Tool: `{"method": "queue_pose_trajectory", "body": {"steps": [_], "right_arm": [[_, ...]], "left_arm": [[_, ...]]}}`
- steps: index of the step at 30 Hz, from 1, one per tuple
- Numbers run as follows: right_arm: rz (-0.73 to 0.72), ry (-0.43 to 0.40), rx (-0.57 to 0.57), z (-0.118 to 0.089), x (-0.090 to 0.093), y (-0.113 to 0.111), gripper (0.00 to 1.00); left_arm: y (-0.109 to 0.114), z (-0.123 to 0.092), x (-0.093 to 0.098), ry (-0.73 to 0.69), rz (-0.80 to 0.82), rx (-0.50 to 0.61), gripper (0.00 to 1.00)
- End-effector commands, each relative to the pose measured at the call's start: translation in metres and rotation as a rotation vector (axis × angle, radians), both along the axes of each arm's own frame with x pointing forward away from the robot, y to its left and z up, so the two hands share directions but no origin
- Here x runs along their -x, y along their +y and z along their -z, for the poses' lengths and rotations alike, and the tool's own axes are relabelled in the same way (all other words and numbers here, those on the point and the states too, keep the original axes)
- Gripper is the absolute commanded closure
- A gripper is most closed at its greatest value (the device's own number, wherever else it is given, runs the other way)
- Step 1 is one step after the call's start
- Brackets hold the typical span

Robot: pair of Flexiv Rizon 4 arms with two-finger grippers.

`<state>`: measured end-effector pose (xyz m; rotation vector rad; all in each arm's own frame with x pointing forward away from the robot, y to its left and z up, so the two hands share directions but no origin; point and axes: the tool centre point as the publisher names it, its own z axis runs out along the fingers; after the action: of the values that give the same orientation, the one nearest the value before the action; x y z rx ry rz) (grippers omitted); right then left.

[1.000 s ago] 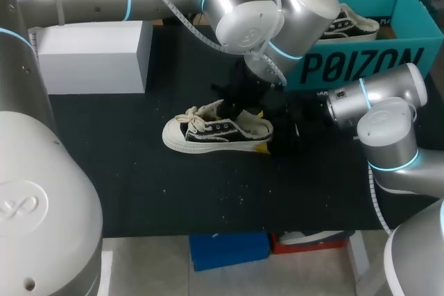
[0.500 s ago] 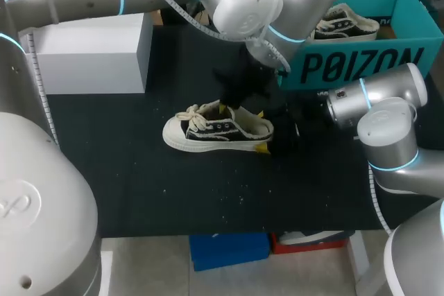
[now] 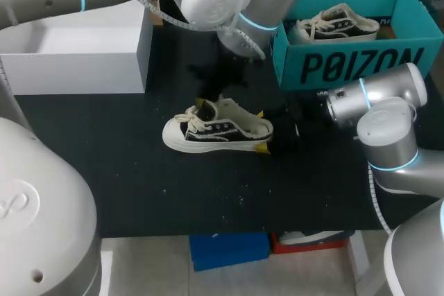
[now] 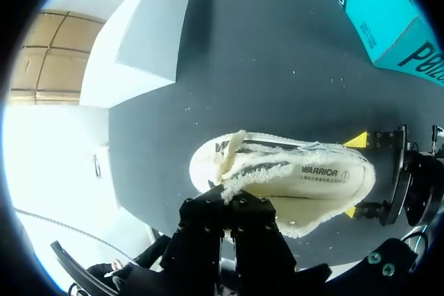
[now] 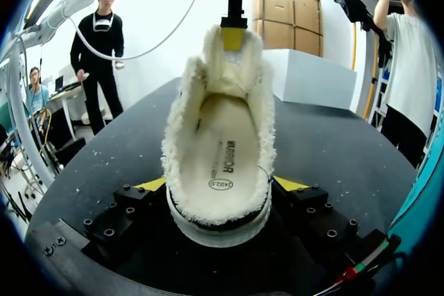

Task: Take the shoe out of the shoebox, open the shoe tongue, remove and reinsert the insole, then place the shoe into the shoebox

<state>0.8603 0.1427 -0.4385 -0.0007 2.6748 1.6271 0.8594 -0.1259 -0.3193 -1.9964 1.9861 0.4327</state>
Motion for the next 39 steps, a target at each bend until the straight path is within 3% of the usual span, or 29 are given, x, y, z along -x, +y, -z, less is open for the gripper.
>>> {"method": "queue_pose_trajectory", "body": {"steps": [1, 4, 5, 6, 17, 34, 39], "right_arm": [[0.003, -0.001, 0.0, 0.003, -0.001, 0.002, 1.0], [0.003, -0.001, 0.0, 0.003, -0.001, 0.002, 1.0], [0.003, -0.001, 0.0, 0.003, -0.001, 0.002, 1.0], [0.003, -0.001, 0.0, 0.003, -0.001, 0.002, 1.0], [0.003, -0.001, 0.0, 0.003, -0.001, 0.002, 1.0], [0.003, -0.001, 0.0, 0.003, -0.001, 0.002, 1.0], [0.003, -0.001, 0.0, 0.003, -0.001, 0.002, 1.0]], "left_arm": [[0.021, -0.004, 0.006, -0.009, -0.01, 0.049, 1.0], [0.031, 0.001, 0.01, 0.014, -0.013, 0.038, 1.0], [0.033, 0.004, 0.012, 0.023, -0.013, 0.033, 0.69], [0.036, 0.006, 0.013, 0.029, -0.018, 0.029, 0.0], [0.072, 0.001, 0.011, 0.034, -0.099, 0.04, 0.0], [0.098, 0.042, 0.018, 0.073, -0.144, 0.014, 0.0], [0.098, 0.045, 0.018, 0.079, -0.141, 0.02, 0.0]]}}
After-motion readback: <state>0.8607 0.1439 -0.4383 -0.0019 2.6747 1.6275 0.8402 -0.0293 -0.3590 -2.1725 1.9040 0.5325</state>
